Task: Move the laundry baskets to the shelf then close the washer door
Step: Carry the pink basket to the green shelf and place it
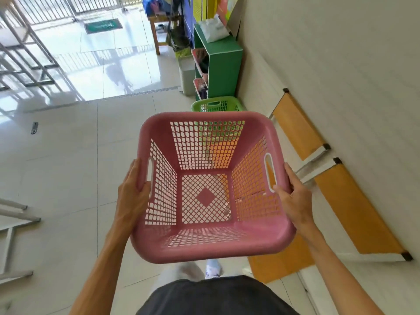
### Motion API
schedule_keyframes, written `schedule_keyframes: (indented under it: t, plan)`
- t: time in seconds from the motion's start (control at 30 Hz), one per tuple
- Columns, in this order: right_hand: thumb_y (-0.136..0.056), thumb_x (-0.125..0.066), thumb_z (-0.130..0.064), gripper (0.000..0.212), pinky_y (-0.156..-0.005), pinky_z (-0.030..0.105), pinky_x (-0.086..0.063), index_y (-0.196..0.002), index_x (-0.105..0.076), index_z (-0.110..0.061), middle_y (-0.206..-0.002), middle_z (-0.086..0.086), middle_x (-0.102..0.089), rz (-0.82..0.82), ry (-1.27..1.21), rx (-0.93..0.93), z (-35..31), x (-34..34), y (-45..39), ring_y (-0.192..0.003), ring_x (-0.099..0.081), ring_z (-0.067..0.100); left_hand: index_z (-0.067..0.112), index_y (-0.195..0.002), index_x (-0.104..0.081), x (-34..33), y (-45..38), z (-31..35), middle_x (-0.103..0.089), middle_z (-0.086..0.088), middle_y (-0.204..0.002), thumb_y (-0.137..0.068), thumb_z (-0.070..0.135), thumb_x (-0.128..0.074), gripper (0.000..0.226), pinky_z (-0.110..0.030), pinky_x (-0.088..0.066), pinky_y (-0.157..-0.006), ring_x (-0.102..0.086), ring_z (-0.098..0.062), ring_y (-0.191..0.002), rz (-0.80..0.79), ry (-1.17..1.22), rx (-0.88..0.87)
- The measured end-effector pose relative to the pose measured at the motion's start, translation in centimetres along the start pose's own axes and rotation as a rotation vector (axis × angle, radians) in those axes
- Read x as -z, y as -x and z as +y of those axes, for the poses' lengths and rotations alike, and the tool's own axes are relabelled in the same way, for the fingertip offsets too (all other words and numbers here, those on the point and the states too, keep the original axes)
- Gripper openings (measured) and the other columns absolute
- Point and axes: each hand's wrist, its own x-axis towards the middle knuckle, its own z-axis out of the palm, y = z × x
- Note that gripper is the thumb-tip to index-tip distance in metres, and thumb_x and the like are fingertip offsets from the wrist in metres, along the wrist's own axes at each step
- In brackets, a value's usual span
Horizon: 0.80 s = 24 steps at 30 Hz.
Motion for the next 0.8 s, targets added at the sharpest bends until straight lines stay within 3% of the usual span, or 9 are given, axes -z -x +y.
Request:
schedule_keyframes:
  t: [0.07,0.17,0.23,0.37,0.47,0.53,0.67,0.7,0.8]
  plan:
    - [-0.09,-0.063,-0.009,0.069,-0.088,0.016,-0.055,-0.152,-0.037,-0.026,-0.127,-0.03,-0.053,0.0,0.019,0.008,-1.3,-1.2,-3.1,-0.096,-0.06,-0.017,0.02,-0.156,-0.028,-0.4,-3.6,-0.5,-0.042,-0.009,-0.154,-0.097,0.006,-0.054,0.066,-0.037,-0.042,-0.103,-0.052,-0.019,-0.128,0.004,0.014,-0.002]
    - [-0.09,-0.063,-0.009,0.07,-0.081,0.0,-0.047,-0.153,-0.037,-0.024,-0.135,-0.017,-0.056,0.024,0.043,0.022,-2.8,-3.4,-7.4,-0.103,-0.061,-0.005,0.021,-0.156,-0.028,-1.0,-9.3,-1.5,-0.043,-0.01,-0.154,-0.096,0.005,-0.055,0.067,-0.047,-0.044,-0.107,-0.052,-0.031,-0.132,-0.009,0.013,-0.008]
    - [-0.09,-0.064,-0.009,0.07,-0.082,-0.001,-0.046,-0.153,-0.037,-0.024,-0.135,-0.019,-0.051,0.043,0.033,0.01,-3.9,-5.2,-10.2,-0.108,-0.06,0.0,0.021,-0.156,-0.028,-1.2,-13.4,-1.7,-0.043,-0.01,-0.154,-0.096,0.006,-0.055,0.067,-0.05,-0.044,-0.107,-0.052,-0.032,-0.132,-0.025,0.021,-0.015]
    - [-0.09,-0.064,-0.007,0.07,-0.077,-0.005,-0.042,-0.153,-0.037,-0.021,-0.13,-0.026,-0.047,0.096,0.001,-0.044,-6.4,-8.9,-15.2,-0.096,-0.058,-0.021,0.024,-0.156,-0.027,-1.4,-22.9,-2.8,-0.044,-0.009,-0.153,-0.097,0.009,-0.055,0.068,-0.051,-0.047,-0.105,-0.054,-0.031,-0.13,-0.099,0.029,-0.074]
    - [-0.09,-0.065,-0.007,0.07,-0.075,-0.006,-0.042,-0.153,-0.037,-0.023,-0.134,-0.017,-0.05,0.148,-0.035,-0.108,-8.2,-12.0,-18.2,-0.107,-0.059,-0.001,0.024,-0.157,-0.026,-1.2,-30.1,-3.0,-0.038,-0.006,-0.157,-0.097,0.01,-0.055,0.068,-0.047,-0.039,-0.111,-0.046,-0.028,-0.138,-0.162,0.02,-0.102]
    - [-0.091,-0.064,-0.008,0.07,-0.073,0.0,-0.049,-0.153,-0.037,-0.026,-0.133,-0.01,-0.056,0.205,-0.04,-0.11,-9.2,-14.1,-19.4,-0.106,-0.062,0.009,0.023,-0.157,-0.026,-1.1,-34.5,-2.8,-0.035,-0.005,-0.159,-0.096,0.009,-0.056,0.069,-0.044,-0.034,-0.115,-0.039,-0.026,-0.142,-0.211,0.026,-0.146]
    - [-0.092,-0.063,-0.013,0.07,-0.079,0.031,-0.061,-0.152,-0.035,-0.036,-0.134,-0.003,-0.059,0.285,-0.09,-0.212,-10.1,-18.1,-21.5,-0.107,-0.066,0.018,0.022,-0.157,-0.026,-1.8,-42.8,-2.8,-0.033,-0.005,-0.159,-0.093,0.003,-0.055,0.073,-0.038,-0.028,-0.118,-0.034,-0.016,-0.144,-0.316,-0.001,-0.225]
    - [-0.092,-0.063,-0.012,0.07,-0.077,0.029,-0.062,-0.152,-0.035,-0.035,-0.135,-0.002,-0.059,0.313,-0.105,-0.222,-10.3,-18.9,-22.0,-0.107,-0.066,0.019,0.024,-0.157,-0.026,-2.3,-44.7,-2.8,-0.033,-0.004,-0.16,-0.092,0.003,-0.055,0.074,-0.039,-0.028,-0.119,-0.033,-0.017,-0.145,-0.344,-0.005,-0.246]
    - [-0.09,-0.065,-0.005,0.07,-0.067,0.004,-0.053,-0.152,-0.039,-0.024,-0.132,-0.004,-0.059,0.41,-0.123,-0.261,-10.8,-20.8,-24.0,-0.105,-0.064,0.018,0.032,-0.157,-0.023,-4.3,-50.4,-2.2,-0.032,-0.001,-0.16,-0.09,0.004,-0.054,0.078,-0.045,-0.029,-0.119,-0.032,-0.02,-0.147,-0.424,-0.03,-0.331]
